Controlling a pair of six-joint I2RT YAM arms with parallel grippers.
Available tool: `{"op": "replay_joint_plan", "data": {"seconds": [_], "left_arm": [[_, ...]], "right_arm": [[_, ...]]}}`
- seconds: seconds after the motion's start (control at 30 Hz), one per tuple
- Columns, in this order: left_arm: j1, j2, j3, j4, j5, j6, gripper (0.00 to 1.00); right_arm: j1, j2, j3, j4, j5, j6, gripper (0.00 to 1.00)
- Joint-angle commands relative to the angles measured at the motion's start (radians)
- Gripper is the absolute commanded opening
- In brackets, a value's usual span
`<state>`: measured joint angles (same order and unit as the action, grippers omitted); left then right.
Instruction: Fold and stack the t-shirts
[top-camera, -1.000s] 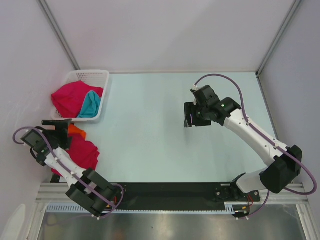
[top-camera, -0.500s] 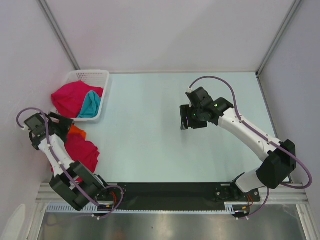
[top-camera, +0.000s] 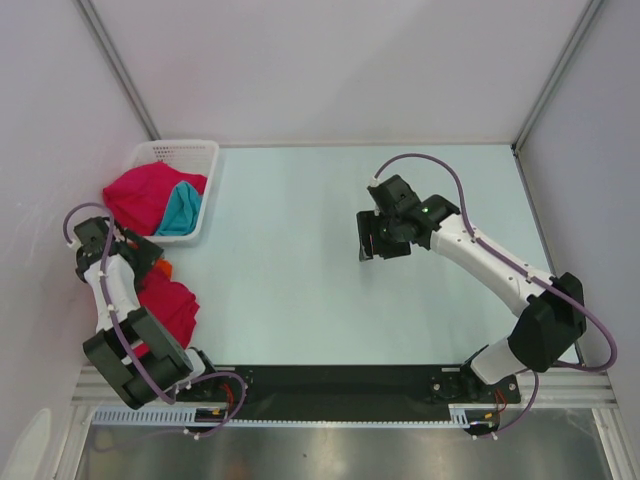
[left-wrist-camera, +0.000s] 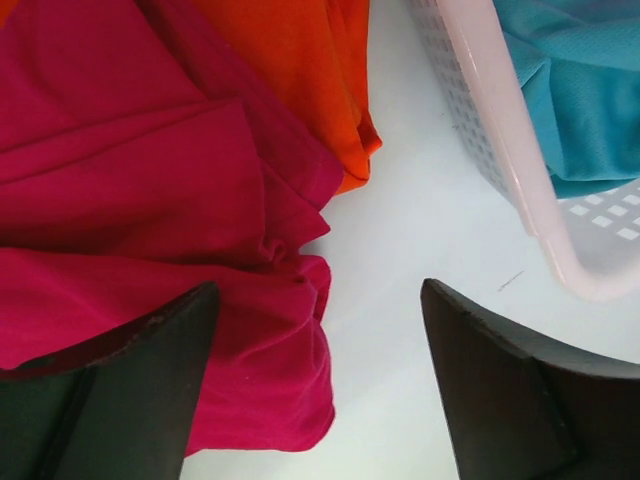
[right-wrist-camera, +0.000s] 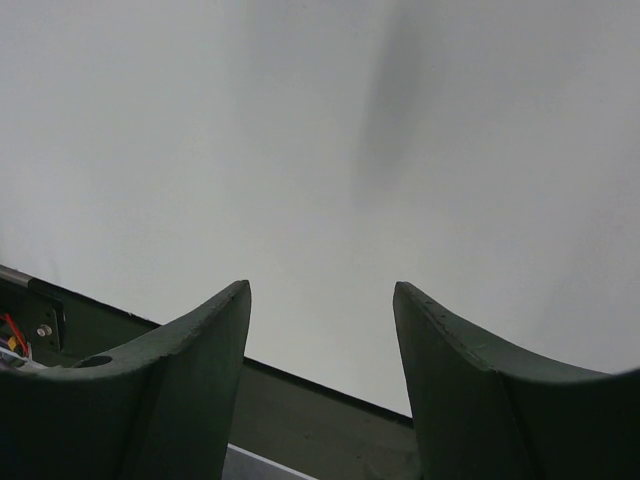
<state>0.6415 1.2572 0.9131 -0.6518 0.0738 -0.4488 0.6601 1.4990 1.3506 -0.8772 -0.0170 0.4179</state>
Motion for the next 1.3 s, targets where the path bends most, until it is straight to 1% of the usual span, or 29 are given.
{"op": "replay_joint_plan", "data": {"seconds": [0.0,0.03,0.1,0.13,0.27,0.37,0.4,0.5,0.53,0.6,0.7,0.87,0.93,0.97,1.0,1.07,1.1,1.17,1.2,1.27], "left_arm": [[-0.008,-0.008,0.026,0.007,-0.028,0.030,0.70],[-0.008,-0.013,0.021,0.011,-0.022,0.027,0.58],[-0.008,-0.015,0.017,0.014,-0.011,0.016,0.27],[-0.008,-0.013,0.013,0.015,-0.006,0.015,0.25],[-0.008,-0.012,0.012,0.017,0.004,0.013,0.24],[-0.008,-0.021,0.015,0.011,0.001,0.013,0.36],[-0.008,-0.025,0.021,0.011,-0.003,0.015,0.48],[-0.008,-0.027,0.036,-0.008,-0.015,0.028,0.63],[-0.008,-0.028,0.041,-0.012,-0.026,0.033,0.66],[-0.008,-0.025,0.046,-0.023,-0.035,0.042,0.69],[-0.008,-0.028,0.037,-0.031,-0.045,0.056,0.69],[-0.009,-0.018,-0.011,-0.029,-0.061,0.085,0.64],[-0.009,-0.009,-0.017,-0.031,-0.071,0.102,0.57],[-0.009,-0.004,-0.016,-0.032,-0.071,0.107,0.51],[-0.008,0.002,-0.016,-0.032,-0.069,0.111,0.39],[-0.008,0.008,-0.014,-0.034,-0.062,0.117,0.34],[-0.009,0.016,-0.014,-0.032,-0.055,0.119,0.29],[-0.009,0.021,-0.014,-0.032,-0.054,0.122,0.23],[-0.009,0.021,-0.014,-0.032,-0.052,0.124,0.17],[-0.009,0.021,-0.017,-0.029,-0.055,0.125,0.10]], "right_arm": [[0.007,0.006,0.024,0.026,-0.008,0.005,0.64],[0.006,0.006,0.024,0.024,-0.008,0.005,0.64],[0.006,0.006,0.019,0.026,-0.005,0.004,0.64],[0.006,0.004,0.019,0.026,-0.005,0.002,0.64],[-0.001,-0.003,0.010,0.026,-0.003,-0.001,0.64],[-0.007,-0.003,0.002,0.026,-0.006,-0.002,0.64],[-0.007,-0.003,0.001,0.026,-0.008,-0.004,0.64],[-0.011,-0.003,-0.004,0.029,-0.011,-0.004,0.64],[-0.010,-0.003,-0.005,0.032,-0.011,-0.002,0.64],[-0.011,-0.003,-0.008,0.035,-0.015,-0.002,0.64],[-0.010,-0.003,-0.015,0.041,-0.020,0.001,0.64],[-0.005,0.004,-0.034,0.066,-0.032,0.013,0.64],[0.004,0.009,-0.048,0.076,-0.038,0.024,0.64],[0.007,0.012,-0.051,0.078,-0.040,0.024,0.64],[0.013,0.012,-0.053,0.080,-0.038,0.027,0.64],[0.018,0.013,-0.056,0.083,-0.037,0.032,0.64],[0.019,0.013,-0.056,0.084,-0.038,0.035,0.63],[0.019,0.012,-0.053,0.084,-0.035,0.035,0.63],[0.019,0.012,-0.053,0.084,-0.035,0.032,0.63],[0.018,0.012,-0.050,0.081,-0.034,0.032,0.63]]}}
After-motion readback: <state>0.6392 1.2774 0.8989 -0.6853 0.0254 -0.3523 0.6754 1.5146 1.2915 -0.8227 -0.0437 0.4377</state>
